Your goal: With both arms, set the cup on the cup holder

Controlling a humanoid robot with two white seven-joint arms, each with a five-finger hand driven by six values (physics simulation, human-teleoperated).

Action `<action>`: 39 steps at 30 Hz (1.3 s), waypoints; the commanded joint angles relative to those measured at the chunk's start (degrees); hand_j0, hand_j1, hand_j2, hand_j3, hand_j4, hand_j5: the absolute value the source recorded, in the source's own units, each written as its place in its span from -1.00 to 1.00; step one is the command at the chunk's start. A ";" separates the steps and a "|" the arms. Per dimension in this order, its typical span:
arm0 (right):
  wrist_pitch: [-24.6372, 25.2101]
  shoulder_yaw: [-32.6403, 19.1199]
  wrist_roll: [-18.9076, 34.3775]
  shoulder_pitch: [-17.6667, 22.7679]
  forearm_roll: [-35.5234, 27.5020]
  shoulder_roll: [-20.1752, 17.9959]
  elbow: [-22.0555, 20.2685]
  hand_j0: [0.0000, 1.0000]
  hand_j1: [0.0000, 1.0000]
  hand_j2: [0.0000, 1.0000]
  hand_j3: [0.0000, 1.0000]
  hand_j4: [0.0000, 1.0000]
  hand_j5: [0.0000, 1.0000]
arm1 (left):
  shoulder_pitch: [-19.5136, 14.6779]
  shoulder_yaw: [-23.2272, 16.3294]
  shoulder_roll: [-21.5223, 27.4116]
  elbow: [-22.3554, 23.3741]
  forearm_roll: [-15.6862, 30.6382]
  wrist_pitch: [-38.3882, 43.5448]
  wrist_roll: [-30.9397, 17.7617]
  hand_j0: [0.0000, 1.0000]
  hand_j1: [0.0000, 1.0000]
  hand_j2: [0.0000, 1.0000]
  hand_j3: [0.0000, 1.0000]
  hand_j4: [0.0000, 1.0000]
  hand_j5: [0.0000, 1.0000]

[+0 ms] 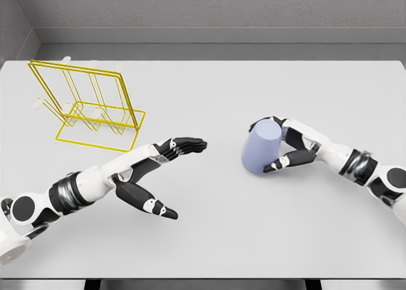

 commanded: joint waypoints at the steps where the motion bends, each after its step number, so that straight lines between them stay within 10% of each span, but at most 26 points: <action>1: 0.02 -0.07 -0.01 0.00 0.48 0.82 -0.97 0.27 0.27 0.27 0.27 0.27 0.27 | -0.08 0.03 -0.04 -0.02 0.33 0.03 -0.04 1.00 1.00 1.00 1.00 1.00 1.00; 32: 0.02 2.75 -2.12 -0.26 3.90 9.96 -1.58 0.24 0.24 0.24 0.24 0.24 0.24 | 0.27 1.43 0.84 0.15 0.50 1.18 -0.04 1.00 1.00 1.00 1.00 1.00 1.00; 39: 0.02 2.75 -2.04 -0.70 4.17 9.96 0.52 0.76 0.76 0.76 0.76 0.76 0.76 | 3.96 5.92 5.15 0.06 0.24 1.62 -0.12 1.00 1.00 1.00 1.00 1.00 1.00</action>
